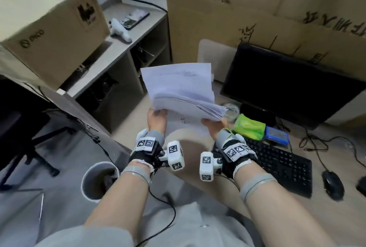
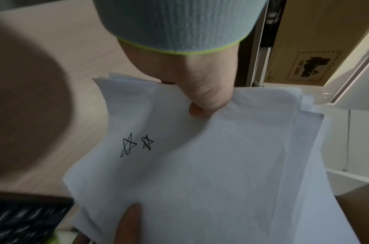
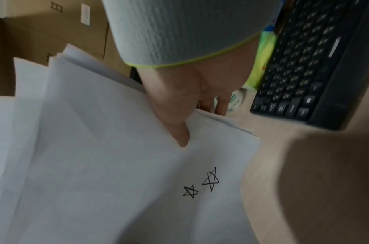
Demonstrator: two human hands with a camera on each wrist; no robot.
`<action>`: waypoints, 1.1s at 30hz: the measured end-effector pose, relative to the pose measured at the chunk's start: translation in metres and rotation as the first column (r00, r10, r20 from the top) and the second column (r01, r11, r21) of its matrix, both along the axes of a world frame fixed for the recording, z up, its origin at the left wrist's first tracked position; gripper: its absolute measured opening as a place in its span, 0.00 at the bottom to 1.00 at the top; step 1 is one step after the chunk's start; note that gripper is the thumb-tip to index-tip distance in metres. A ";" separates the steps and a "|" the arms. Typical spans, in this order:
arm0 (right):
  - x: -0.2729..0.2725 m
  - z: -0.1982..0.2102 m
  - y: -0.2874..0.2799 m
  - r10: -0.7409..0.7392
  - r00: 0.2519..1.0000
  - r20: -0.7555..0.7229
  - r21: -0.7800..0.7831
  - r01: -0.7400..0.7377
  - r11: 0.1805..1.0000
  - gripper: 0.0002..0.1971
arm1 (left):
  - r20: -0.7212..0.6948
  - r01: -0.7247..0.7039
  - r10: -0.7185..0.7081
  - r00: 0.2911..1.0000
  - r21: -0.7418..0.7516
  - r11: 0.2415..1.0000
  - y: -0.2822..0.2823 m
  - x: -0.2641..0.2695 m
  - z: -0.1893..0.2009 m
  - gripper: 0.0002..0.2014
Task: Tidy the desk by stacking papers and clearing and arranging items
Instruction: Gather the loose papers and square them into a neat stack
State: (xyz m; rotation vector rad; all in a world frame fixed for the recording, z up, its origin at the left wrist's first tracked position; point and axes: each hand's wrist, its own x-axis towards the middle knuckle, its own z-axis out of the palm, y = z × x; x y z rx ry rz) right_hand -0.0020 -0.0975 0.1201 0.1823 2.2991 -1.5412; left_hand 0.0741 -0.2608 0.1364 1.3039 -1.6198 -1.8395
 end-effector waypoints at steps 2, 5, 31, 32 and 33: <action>0.004 0.002 -0.032 0.009 1.000 0.020 0.005 -0.009 1.000 0.17 | -0.009 -0.012 0.012 1.000 0.003 1.000 -0.033 0.005 0.003 0.16; 0.002 0.011 -0.066 -0.003 0.999 0.038 -0.036 0.004 0.999 0.18 | -0.054 -0.020 0.021 0.998 0.025 0.999 -0.070 0.006 0.003 0.16; -0.066 -0.061 -0.154 0.088 0.988 0.127 -0.049 -0.082 0.995 0.18 | 0.139 -0.065 0.049 0.989 0.109 0.992 -0.155 -0.029 -0.051 0.12; -0.071 -0.063 -0.155 0.095 0.986 0.134 -0.030 -0.092 0.995 0.17 | 0.133 -0.065 0.048 0.990 0.120 0.991 -0.157 -0.033 -0.053 0.12; -0.073 -0.064 -0.156 0.110 0.983 0.145 -0.004 -0.110 0.994 0.14 | 0.141 -0.052 0.035 0.989 0.125 0.991 -0.157 -0.034 -0.057 0.12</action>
